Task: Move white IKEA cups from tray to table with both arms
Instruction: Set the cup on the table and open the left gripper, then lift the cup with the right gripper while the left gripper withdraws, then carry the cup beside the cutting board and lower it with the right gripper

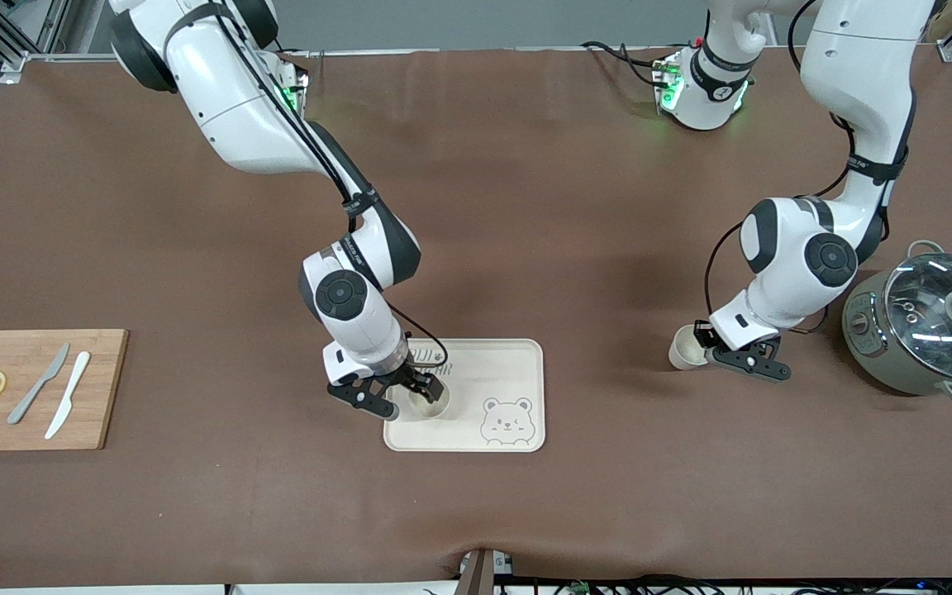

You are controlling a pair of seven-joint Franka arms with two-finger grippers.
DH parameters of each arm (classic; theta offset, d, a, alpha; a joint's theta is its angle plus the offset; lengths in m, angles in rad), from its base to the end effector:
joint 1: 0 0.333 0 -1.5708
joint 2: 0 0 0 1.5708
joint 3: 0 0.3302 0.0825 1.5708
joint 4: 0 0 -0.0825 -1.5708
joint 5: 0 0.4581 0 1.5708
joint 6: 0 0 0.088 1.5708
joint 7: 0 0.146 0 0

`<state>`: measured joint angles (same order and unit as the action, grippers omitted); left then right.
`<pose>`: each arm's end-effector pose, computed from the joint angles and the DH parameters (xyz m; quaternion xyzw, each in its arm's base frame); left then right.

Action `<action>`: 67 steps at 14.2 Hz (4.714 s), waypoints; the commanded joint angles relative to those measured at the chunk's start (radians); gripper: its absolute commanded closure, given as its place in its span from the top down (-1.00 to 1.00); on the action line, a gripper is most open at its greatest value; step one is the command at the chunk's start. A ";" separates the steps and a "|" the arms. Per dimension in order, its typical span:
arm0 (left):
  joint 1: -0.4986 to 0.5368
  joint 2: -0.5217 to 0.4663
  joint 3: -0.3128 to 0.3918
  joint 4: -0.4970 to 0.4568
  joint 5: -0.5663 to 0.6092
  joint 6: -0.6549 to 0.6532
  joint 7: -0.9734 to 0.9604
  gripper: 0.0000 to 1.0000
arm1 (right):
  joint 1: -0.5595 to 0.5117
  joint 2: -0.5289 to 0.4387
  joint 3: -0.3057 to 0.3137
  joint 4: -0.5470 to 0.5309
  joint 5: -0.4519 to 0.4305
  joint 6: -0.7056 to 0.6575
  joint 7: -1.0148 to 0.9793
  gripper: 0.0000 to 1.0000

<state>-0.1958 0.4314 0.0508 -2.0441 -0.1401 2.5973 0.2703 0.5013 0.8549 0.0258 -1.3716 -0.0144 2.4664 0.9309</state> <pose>0.6592 -0.0956 0.1554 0.9860 -0.1520 0.0632 0.0255 0.7254 0.4173 0.1528 -0.9725 0.1996 -0.0867 0.0828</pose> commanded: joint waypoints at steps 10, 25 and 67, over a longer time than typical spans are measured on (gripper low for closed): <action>-0.017 -0.086 0.000 0.024 -0.004 -0.127 0.018 1.00 | 0.043 0.016 -0.049 0.026 -0.027 0.009 0.040 0.84; -0.002 0.050 0.029 0.685 0.062 -0.756 -0.319 1.00 | 0.045 0.013 -0.047 0.025 -0.085 0.002 0.039 -1.00; 0.125 -0.217 -0.109 0.739 0.162 -1.122 -0.195 1.00 | -0.550 -0.356 -0.032 -0.474 0.139 0.061 -0.963 -1.00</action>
<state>-0.0756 0.2125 -0.0510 -1.3008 0.0148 1.4604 0.0593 -0.0607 0.4828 -0.0053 -1.8454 0.0874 2.4971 -0.0344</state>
